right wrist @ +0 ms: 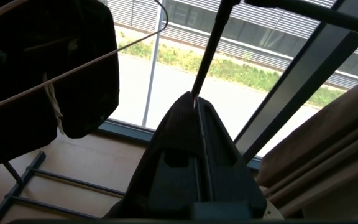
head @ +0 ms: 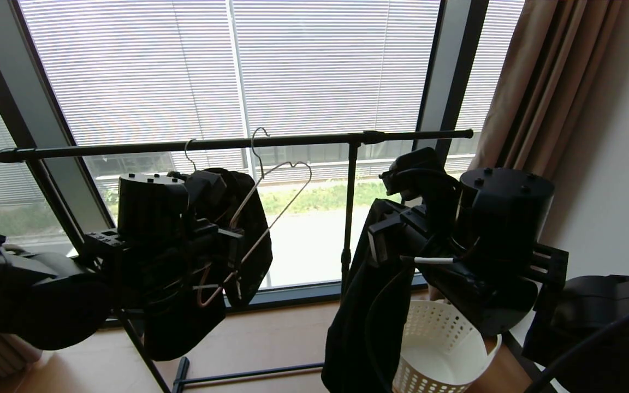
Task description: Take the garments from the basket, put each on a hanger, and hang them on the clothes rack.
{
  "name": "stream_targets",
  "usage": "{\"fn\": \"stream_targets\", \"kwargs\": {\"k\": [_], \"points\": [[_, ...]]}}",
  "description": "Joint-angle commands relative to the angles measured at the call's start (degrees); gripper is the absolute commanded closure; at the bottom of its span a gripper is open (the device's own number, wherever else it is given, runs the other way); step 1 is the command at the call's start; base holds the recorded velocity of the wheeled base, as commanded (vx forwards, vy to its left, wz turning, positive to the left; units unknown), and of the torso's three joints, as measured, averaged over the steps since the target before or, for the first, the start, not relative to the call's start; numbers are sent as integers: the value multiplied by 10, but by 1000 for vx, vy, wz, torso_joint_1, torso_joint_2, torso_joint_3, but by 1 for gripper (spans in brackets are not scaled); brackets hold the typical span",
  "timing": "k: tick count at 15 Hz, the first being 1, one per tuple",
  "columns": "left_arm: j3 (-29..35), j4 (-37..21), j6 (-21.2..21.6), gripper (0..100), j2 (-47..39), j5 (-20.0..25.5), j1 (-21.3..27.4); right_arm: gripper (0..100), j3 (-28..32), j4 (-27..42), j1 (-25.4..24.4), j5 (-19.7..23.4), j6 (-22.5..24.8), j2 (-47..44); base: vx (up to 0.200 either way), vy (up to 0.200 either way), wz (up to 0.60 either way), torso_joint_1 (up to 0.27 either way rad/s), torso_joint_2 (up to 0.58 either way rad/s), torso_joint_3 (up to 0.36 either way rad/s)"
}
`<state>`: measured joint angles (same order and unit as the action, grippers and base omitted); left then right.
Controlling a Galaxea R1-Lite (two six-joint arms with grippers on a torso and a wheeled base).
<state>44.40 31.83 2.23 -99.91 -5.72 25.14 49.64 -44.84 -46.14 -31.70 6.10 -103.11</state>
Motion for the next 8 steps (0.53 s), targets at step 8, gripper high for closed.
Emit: {"fn": "stream_targets", "kwargs": {"k": [8], "points": [[-210,12,52,100,209,148,22,100,12,-51,65,-7,46,-44,0,0,0,0,0,0]]}}
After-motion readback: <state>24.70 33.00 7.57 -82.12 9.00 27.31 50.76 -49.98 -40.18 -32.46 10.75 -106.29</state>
